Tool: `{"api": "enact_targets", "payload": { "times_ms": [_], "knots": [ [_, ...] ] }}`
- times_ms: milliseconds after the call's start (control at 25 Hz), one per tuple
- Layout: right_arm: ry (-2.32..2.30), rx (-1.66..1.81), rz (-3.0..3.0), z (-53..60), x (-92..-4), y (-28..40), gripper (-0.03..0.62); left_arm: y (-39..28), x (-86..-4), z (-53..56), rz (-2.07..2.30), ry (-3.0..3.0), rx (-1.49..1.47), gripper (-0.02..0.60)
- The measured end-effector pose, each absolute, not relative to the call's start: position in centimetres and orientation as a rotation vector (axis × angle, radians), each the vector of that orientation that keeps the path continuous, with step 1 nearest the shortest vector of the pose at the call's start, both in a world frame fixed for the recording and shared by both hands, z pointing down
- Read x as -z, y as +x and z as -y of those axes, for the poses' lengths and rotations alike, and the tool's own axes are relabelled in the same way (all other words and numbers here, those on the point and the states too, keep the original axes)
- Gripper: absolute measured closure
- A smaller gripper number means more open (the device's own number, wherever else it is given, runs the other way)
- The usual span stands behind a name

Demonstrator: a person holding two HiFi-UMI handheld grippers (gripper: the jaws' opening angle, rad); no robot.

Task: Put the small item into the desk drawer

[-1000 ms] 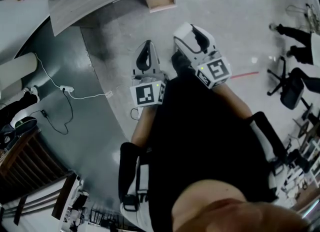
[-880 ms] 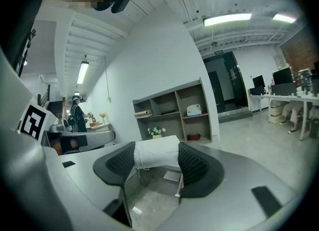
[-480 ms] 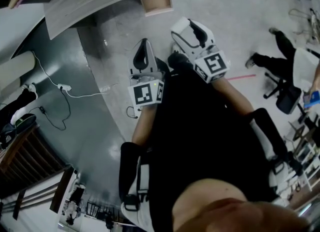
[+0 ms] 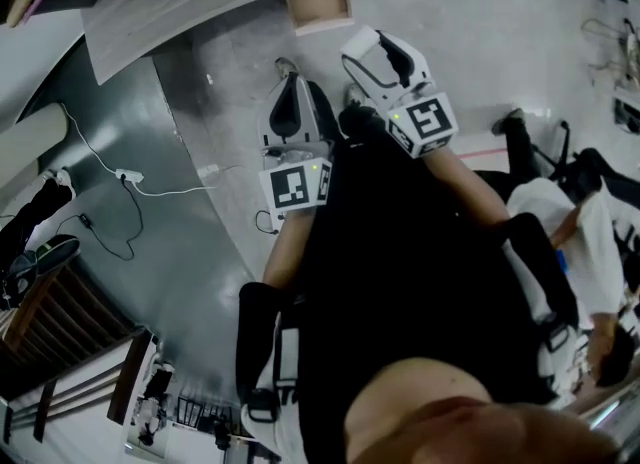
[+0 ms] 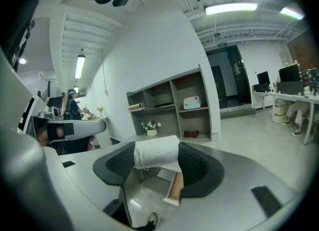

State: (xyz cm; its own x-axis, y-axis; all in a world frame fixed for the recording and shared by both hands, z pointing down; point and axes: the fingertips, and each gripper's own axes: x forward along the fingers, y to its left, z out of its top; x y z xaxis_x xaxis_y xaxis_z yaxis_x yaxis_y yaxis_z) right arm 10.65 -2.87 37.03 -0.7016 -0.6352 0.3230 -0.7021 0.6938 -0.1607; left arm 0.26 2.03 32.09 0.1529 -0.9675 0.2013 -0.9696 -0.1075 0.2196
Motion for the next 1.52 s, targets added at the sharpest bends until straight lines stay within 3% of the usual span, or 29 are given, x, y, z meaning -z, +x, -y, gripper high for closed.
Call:
{"api": "enact_targets", "payload": {
  "times_ms": [720, 1520],
  "knots": [
    [1.103, -0.456, 2.533, 11.9, -43.2, 3.7, 0.332, -5.9, -34.9, 6.4, 1.811, 2.125, -0.021, 0.584],
    [1.044, -0.646, 2.367, 14.6, -55.6, 1.2, 0.332, -7.3, -40.7, 9.3, 1.787, 2.078, -0.049, 0.584]
  ]
}}
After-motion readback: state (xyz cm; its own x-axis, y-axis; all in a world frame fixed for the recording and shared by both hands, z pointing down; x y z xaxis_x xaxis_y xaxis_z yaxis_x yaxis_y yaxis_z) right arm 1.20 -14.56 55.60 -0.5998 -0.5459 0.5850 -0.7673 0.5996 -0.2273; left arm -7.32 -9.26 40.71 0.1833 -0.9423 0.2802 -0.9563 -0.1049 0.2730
